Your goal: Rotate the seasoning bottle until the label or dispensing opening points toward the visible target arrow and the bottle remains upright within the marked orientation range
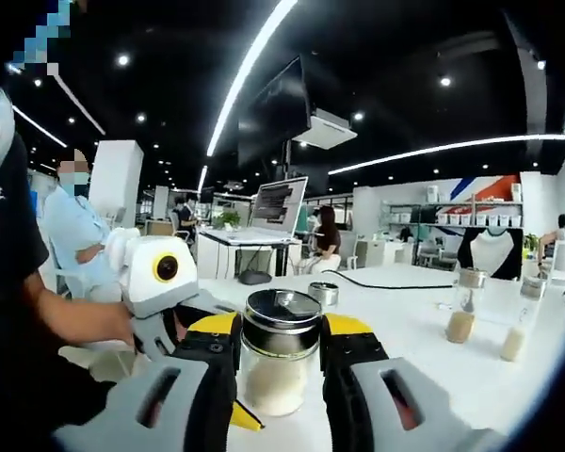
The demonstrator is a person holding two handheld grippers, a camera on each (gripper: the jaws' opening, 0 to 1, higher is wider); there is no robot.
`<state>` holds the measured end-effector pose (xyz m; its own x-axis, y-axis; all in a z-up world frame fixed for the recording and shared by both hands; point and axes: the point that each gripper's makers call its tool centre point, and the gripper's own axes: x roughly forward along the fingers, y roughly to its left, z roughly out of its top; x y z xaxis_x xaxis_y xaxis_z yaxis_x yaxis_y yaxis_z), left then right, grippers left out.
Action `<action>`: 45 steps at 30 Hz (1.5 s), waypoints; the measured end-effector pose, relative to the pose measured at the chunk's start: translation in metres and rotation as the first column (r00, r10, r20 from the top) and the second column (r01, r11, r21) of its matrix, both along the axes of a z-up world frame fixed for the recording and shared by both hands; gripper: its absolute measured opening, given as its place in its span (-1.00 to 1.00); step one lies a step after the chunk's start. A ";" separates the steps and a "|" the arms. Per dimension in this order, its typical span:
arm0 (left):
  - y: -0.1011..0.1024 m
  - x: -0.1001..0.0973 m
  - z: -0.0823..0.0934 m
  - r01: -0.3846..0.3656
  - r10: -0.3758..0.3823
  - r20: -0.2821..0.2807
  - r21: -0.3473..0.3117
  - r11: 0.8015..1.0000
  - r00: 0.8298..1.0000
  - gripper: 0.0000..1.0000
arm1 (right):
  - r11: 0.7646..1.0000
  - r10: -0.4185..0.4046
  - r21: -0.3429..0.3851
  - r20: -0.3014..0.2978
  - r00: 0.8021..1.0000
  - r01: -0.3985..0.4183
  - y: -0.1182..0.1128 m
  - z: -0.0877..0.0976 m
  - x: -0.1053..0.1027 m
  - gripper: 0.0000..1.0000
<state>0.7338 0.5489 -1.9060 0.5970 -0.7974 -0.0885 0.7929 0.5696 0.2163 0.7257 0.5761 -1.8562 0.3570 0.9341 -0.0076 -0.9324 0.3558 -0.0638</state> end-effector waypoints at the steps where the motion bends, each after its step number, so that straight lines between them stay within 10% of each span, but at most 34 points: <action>1: -0.004 -0.005 -0.002 0.031 -0.031 -0.006 0.001 1.000 1.000 -0.10 | 1.000 0.007 0.013 -0.011 1.000 -0.007 -0.003 -0.002 -0.003 -0.39; 12: -0.015 -0.008 0.001 0.023 -0.024 -0.030 -0.026 0.999 0.999 -0.23 | 1.000 0.014 0.013 0.054 0.998 -0.014 -0.007 0.001 -0.013 -0.38; 19: -0.001 0.015 0.009 -0.245 0.242 -0.052 -0.077 0.967 0.969 -0.26 | 0.979 -0.204 0.007 0.130 0.970 0.205 0.004 0.004 0.004 -0.36; 26: -0.001 0.015 0.011 -0.229 0.228 -0.024 -0.087 0.969 0.973 -0.25 | 0.935 -0.355 0.036 0.141 0.924 0.353 0.005 0.006 0.011 -0.35; 31: -0.007 0.002 0.025 -0.070 0.049 -0.089 -0.254 0.965 0.995 -0.28 | 0.970 -0.226 0.113 0.069 0.972 0.217 -0.001 0.016 0.000 -0.35; 36: -0.011 -0.010 0.031 0.034 -0.038 -0.012 -0.212 0.977 0.999 -0.26 | 0.989 -0.102 0.112 0.081 0.991 0.093 0.001 0.020 -0.014 -0.35; 45: -0.018 -0.030 0.025 0.171 -0.189 -0.078 -0.197 0.965 0.979 -0.24 | 0.984 0.106 0.148 -0.012 0.994 -0.103 0.001 0.015 -0.035 -0.35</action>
